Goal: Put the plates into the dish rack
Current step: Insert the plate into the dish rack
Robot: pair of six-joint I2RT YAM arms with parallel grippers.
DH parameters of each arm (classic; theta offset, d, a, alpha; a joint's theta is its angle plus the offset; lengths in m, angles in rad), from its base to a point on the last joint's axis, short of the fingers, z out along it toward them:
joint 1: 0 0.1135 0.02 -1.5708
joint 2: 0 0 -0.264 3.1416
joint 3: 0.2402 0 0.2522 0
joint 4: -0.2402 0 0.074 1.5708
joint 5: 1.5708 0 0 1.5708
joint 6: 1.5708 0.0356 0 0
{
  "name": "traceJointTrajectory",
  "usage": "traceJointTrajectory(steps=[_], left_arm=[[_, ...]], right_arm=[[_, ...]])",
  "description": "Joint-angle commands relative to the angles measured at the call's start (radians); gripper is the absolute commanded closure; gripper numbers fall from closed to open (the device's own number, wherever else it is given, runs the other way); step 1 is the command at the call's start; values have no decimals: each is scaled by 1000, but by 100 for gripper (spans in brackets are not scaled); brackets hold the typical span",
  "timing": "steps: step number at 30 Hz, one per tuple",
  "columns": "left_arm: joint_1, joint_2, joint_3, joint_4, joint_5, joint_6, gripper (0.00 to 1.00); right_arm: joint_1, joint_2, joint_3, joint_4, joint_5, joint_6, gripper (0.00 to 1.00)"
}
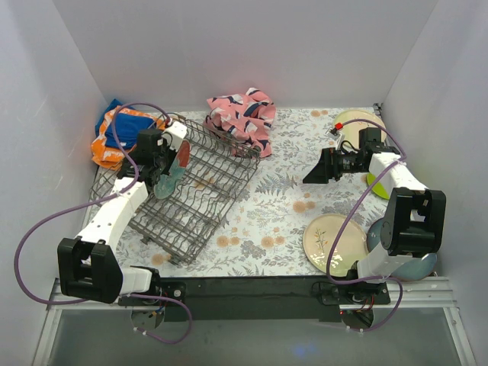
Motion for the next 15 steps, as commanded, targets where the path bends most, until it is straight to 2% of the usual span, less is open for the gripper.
traceJointTrajectory(steps=[1,8,15], left_arm=[[2,-59,16,104,-18,-7,78],[1,-74,36,102,-40,-8,70],[1,-94,59,90,-48,-11,66]], right_arm=[[3,-17,22,-8,-6,-16,2],[3,-26,18,-8,-6,-16,2],[3,-32,15,-8,-6,-16,2]])
